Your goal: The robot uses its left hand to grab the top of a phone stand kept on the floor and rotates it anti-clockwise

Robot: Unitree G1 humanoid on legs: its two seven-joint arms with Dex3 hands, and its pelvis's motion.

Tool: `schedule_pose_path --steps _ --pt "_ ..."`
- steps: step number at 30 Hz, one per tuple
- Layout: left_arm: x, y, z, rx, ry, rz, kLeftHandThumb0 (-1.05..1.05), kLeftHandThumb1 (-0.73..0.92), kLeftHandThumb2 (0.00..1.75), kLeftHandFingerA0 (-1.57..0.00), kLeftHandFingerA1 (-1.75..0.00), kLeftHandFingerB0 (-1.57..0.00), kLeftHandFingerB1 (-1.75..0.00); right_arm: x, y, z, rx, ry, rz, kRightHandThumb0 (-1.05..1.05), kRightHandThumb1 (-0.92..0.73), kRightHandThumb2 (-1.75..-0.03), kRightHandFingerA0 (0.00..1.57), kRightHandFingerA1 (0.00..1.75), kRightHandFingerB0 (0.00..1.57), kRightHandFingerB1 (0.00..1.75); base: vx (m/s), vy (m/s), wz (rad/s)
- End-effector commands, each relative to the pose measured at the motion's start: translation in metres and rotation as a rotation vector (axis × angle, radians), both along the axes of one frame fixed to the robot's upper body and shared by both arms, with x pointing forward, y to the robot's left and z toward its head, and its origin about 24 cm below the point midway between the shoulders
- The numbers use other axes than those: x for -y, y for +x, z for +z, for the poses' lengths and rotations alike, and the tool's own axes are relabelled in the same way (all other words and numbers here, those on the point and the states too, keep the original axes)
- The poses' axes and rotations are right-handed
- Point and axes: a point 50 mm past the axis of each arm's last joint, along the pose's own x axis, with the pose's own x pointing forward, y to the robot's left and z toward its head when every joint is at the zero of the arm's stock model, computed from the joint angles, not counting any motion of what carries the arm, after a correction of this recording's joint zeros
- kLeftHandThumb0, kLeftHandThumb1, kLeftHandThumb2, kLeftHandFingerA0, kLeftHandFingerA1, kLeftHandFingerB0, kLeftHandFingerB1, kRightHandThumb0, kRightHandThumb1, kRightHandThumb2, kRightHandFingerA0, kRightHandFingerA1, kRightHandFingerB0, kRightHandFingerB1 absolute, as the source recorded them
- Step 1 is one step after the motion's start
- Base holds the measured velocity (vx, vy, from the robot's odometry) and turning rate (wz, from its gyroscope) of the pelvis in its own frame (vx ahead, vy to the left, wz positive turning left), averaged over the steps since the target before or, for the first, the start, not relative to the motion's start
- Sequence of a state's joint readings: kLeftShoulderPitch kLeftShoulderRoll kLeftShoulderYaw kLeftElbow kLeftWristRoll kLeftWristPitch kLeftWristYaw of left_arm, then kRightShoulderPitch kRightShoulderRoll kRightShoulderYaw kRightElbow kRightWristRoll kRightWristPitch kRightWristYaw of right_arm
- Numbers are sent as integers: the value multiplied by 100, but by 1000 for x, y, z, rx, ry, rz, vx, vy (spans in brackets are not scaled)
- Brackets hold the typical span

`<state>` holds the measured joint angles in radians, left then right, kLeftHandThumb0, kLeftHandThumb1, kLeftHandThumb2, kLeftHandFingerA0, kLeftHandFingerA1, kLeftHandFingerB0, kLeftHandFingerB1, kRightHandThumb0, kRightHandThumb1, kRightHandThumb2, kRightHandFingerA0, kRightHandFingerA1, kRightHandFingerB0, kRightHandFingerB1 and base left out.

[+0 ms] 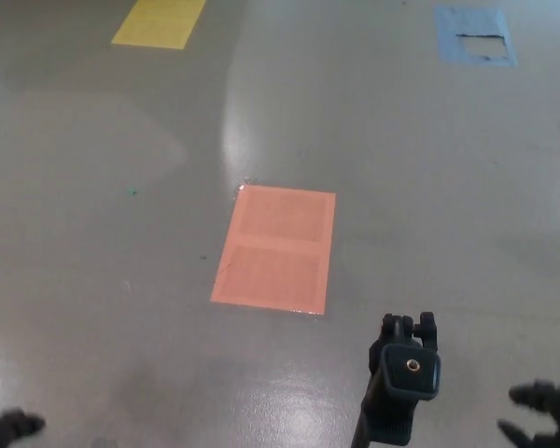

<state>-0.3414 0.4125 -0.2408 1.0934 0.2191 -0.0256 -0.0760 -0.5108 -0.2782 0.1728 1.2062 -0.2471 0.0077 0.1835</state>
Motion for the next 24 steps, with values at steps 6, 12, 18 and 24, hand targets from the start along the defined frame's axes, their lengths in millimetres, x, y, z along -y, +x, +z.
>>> schedule_pose_path --steps 6,12,18,24 --pt "38 30 60 556 -19 -384 -39 54 59 -12 -28 -7 -24 13 3 7 -79 -30 40 -49 -79 -65 40 44 13 24 0 0 0" --pt "88 27 112 827 -143 -616 -23 47 93 0 -49 -2 -51 14 3 7 -79 -31 39 -49 -80 -66 36 43 12 24 0 0 0" --pt "140 -1 167 1015 -227 -868 -19 42 89 0 -48 -5 -52 14 3 7 -86 -37 42 -55 -64 -87 26 50 6 33 0 0 0" --pt "163 -21 193 1075 -259 -984 -18 43 89 0 -49 -4 -52 14 3 8 -85 -37 39 -49 -80 -66 38 45 12 24 0 0 0"
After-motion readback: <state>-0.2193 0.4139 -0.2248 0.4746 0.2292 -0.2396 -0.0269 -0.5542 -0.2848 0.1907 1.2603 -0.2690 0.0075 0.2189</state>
